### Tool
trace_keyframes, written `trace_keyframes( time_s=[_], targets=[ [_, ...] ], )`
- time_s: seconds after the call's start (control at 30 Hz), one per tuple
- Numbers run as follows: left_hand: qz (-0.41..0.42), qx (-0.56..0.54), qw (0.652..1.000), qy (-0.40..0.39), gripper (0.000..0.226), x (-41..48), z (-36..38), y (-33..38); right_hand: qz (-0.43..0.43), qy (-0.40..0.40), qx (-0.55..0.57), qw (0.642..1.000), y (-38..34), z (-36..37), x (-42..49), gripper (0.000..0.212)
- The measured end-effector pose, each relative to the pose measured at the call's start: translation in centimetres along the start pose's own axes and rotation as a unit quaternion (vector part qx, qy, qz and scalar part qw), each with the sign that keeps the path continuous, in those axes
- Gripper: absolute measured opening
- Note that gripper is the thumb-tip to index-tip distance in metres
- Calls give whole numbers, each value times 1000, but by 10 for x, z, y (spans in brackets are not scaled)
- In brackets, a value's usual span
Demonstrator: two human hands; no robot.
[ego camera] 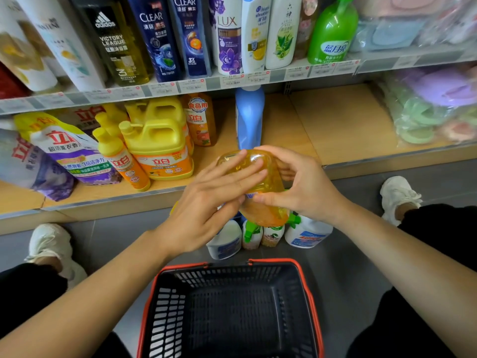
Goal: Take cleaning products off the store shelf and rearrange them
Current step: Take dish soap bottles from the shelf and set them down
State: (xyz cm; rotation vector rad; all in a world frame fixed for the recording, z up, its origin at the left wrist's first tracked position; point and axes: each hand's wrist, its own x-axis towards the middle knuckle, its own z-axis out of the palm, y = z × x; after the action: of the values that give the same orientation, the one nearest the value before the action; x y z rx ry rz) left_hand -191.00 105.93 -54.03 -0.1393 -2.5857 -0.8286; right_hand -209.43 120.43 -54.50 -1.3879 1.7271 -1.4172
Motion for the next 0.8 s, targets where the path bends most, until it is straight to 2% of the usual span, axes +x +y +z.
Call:
trace_keyframes(
  time_s=[0.2, 0.4, 0.5, 0.57, 0.67, 0.8],
  targets=[
    [-11, -29, 997, 67, 35, -6, -1, -5, 12, -12, 15, 1000, -2, 2, 0, 76],
    [17, 48, 984, 170, 23, -9, -5, -19, 17, -10, 46, 999, -3, 0, 3, 71],
    [-28, 41, 976, 210, 26, -11, -6, -27, 20, -1, 74, 997, -2, -3, 4, 66],
    [-91, -8, 972, 217, 36, -12, -4, -31, 19, 8, 92, 996, -2, -6, 6, 62],
    [-229, -149, 943, 190, 60, -15, 5, -35, 20, 43, 147, 988, -1, -9, 8, 58],
    [-312, -184, 932, 32, 74, -21, 24, -43, 33, 91, 250, 963, 3, -13, 14, 51]
  ],
)
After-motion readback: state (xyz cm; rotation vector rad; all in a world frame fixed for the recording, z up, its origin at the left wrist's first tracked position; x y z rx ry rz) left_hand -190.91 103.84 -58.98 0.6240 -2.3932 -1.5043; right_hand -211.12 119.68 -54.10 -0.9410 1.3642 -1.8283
